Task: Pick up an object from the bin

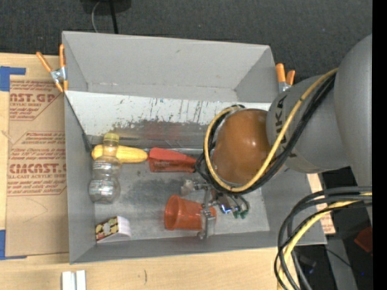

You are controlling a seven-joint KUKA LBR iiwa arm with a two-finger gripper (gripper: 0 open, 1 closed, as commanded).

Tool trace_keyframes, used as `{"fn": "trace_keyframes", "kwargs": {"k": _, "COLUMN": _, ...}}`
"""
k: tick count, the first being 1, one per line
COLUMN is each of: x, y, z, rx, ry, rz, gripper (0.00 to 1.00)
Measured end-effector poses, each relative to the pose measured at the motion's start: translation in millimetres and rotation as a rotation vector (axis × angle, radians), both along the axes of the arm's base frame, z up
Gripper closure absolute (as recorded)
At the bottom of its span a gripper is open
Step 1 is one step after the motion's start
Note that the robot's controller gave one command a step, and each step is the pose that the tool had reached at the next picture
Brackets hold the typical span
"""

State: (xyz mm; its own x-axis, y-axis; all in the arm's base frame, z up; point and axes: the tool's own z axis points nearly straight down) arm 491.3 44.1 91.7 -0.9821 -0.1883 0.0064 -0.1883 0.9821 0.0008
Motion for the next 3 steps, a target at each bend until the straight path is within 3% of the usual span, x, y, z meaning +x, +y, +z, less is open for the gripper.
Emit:
{"fn": "trace_keyframes", "kwargs": {"k": 1, "x": -2.5, "y": 13.2, "z": -22.3, "rx": 0.004, "ry": -0.008, "rz": -0.094, "gripper": 1.0}}
{"fn": "trace_keyframes", "kwargs": {"k": 2, "x": -2.5, "y": 13.1, "z": -22.3, "rx": 0.005, "ry": -0.008, "rz": -0.094, "gripper": 1.0}}
{"fn": "trace_keyframes", "kwargs": {"k": 3, "x": -2.6, "y": 18.8, "z": 171.5, "rx": 0.006, "ry": -0.017, "rz": -0.101, "gripper": 1.0}}
